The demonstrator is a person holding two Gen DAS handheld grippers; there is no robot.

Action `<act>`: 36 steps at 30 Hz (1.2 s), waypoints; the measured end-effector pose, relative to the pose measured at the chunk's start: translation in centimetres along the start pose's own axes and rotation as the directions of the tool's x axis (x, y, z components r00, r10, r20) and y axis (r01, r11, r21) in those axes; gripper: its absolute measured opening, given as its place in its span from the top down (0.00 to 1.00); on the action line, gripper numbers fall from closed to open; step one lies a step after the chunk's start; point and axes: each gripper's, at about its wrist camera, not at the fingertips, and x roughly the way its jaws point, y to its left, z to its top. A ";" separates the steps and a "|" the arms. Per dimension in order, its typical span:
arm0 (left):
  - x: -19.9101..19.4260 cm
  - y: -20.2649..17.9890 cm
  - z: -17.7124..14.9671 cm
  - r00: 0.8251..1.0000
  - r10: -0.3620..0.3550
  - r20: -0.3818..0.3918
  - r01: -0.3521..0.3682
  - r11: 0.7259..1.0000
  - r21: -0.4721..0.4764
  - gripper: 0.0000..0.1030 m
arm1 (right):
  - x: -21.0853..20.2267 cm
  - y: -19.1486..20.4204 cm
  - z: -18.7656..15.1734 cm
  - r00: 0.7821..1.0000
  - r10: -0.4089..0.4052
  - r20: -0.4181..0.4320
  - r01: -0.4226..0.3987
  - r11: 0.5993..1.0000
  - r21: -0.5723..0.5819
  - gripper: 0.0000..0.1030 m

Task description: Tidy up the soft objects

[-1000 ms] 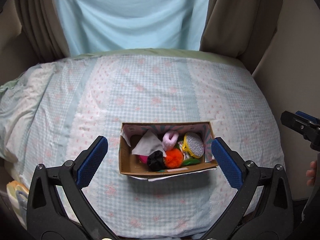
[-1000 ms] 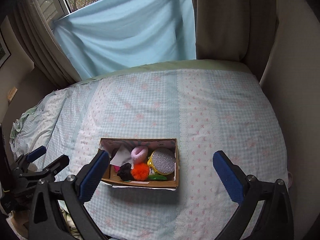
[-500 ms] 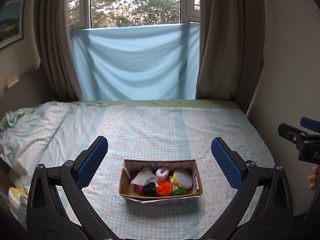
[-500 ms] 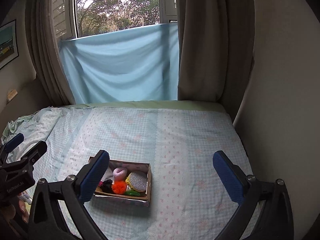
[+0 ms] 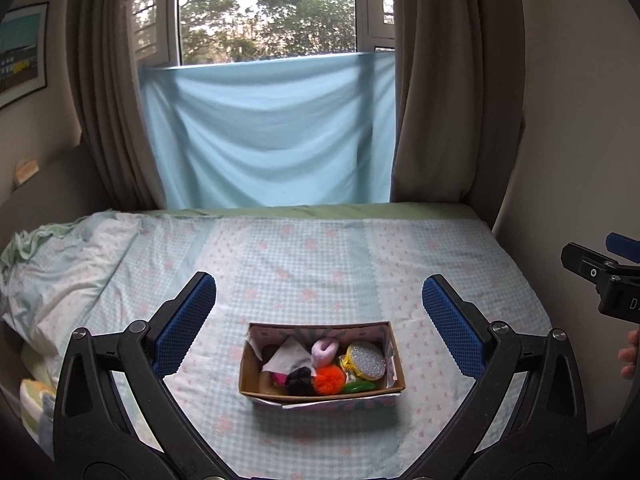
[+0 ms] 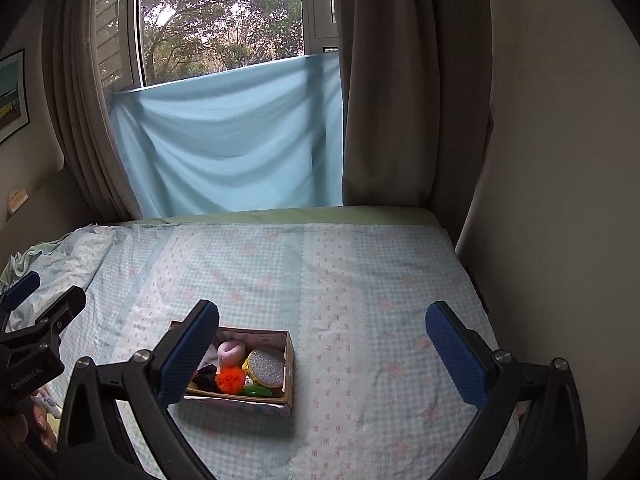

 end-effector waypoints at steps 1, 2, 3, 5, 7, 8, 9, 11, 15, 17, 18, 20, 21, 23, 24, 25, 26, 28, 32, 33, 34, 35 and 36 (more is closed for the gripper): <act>0.0 0.0 0.0 1.000 0.001 0.002 -0.001 1.000 -0.001 0.00 | 0.1 0.0 0.0 1.000 0.002 -0.003 -0.002 1.000 0.001 0.00; 0.1 0.1 0.1 1.000 0.001 0.004 -0.001 1.000 0.000 0.00 | 0.1 0.0 0.0 1.000 0.003 -0.004 -0.003 1.000 0.003 0.00; 0.2 0.1 0.1 1.000 0.001 0.003 -0.001 1.000 0.001 0.00 | 0.2 0.0 0.0 1.000 0.003 -0.005 -0.002 1.000 0.004 0.00; 0.3 0.2 0.0 1.000 0.001 0.004 -0.001 1.000 0.002 0.00 | 0.2 0.0 0.0 1.000 0.003 -0.007 -0.003 1.000 0.007 0.00; 0.4 0.2 0.0 1.000 0.000 0.002 0.000 1.000 0.003 0.00 | 0.2 0.0 0.1 1.000 -0.001 -0.006 0.001 1.000 0.004 0.00; 0.5 0.3 0.0 1.000 0.000 0.003 0.000 1.000 0.003 0.00 | 0.2 0.0 0.1 1.000 0.001 -0.005 -0.001 1.000 0.005 0.00; 0.5 0.3 0.0 1.000 -0.001 0.002 0.001 1.000 0.003 0.00 | 0.2 0.0 0.1 1.000 0.001 -0.005 -0.001 1.000 0.005 0.00; 0.6 0.4 0.0 1.000 0.000 0.002 0.000 1.000 0.003 0.00 | 0.2 0.1 0.2 1.000 -0.002 -0.002 0.002 1.000 0.002 0.00; 0.7 0.4 0.0 1.000 0.003 0.006 -0.003 1.000 0.008 0.00 | 0.3 0.3 0.2 1.000 -0.002 -0.001 0.002 1.000 0.000 0.00; 0.7 0.3 0.0 1.000 0.002 0.008 -0.002 1.000 0.014 0.00 | 0.4 0.3 0.2 1.000 -0.002 0.001 0.002 1.000 0.001 0.00; 0.7 0.3 0.0 1.000 0.003 0.009 -0.003 1.000 0.017 0.00 | 0.3 0.4 0.2 1.000 -0.003 0.003 0.003 1.000 0.001 0.00; 0.7 0.2 0.1 1.000 0.002 0.014 -0.002 1.000 0.019 0.00 | 0.3 0.4 0.4 1.000 -0.003 0.009 0.003 1.000 0.001 0.00; 0.7 0.2 0.2 1.000 0.002 0.016 -0.002 1.000 0.019 0.00 | 0.2 0.4 0.4 1.000 -0.004 0.013 0.004 1.000 0.002 0.00; 0.7 0.1 0.3 1.000 0.002 0.020 -0.002 1.000 0.021 0.00 | 0.2 0.4 0.5 1.000 -0.006 0.020 0.006 1.000 0.000 0.00; 0.7 0.1 0.3 1.000 0.002 0.024 -0.003 1.000 0.022 0.00 | 0.2 0.5 0.6 1.000 -0.007 0.022 0.007 1.000 0.000 0.00; 0.7 0.1 0.4 1.000 0.001 0.026 -0.002 1.000 0.022 0.00 | 0.2 0.4 0.7 1.000 -0.006 0.027 0.006 1.000 0.000 0.00; 0.7 0.1 0.4 1.000 0.002 0.028 -0.002 1.000 0.023 0.00 | 0.2 0.5 0.7 1.000 -0.007 0.028 0.007 1.000 -0.002 0.00; 0.7 0.1 0.5 1.000 0.002 0.030 -0.003 1.000 0.023 0.00 | 0.3 0.4 0.8 1.000 -0.006 0.029 0.006 1.000 -0.003 0.00; 0.6 0.2 0.6 1.000 0.002 0.030 -0.002 1.000 0.020 0.00 | 0.5 0.7 0.9 1.000 -0.001 0.025 0.001 1.000 -0.006 0.00; 0.6 0.2 0.6 1.000 0.001 0.030 -0.002 1.000 0.021 0.00 | 0.5 0.7 0.9 1.000 0.000 0.025 0.000 1.000 -0.007 0.00; 0.5 0.1 0.6 1.000 0.001 0.032 -0.002 1.000 0.022 0.00 | 0.5 0.7 0.9 1.000 0.001 0.025 0.000 1.000 -0.008 0.00; 0.5 0.1 0.6 0.999 0.001 0.033 -0.002 1.000 0.024 0.00 | 0.5 0.8 0.9 1.000 0.000 0.027 0.000 1.000 -0.008 0.00; 0.5 0.0 0.6 0.999 0.003 0.035 -0.003 1.000 0.025 0.00 | 0.5 0.8 1.0 1.000 0.000 0.028 0.000 1.000 -0.008 0.00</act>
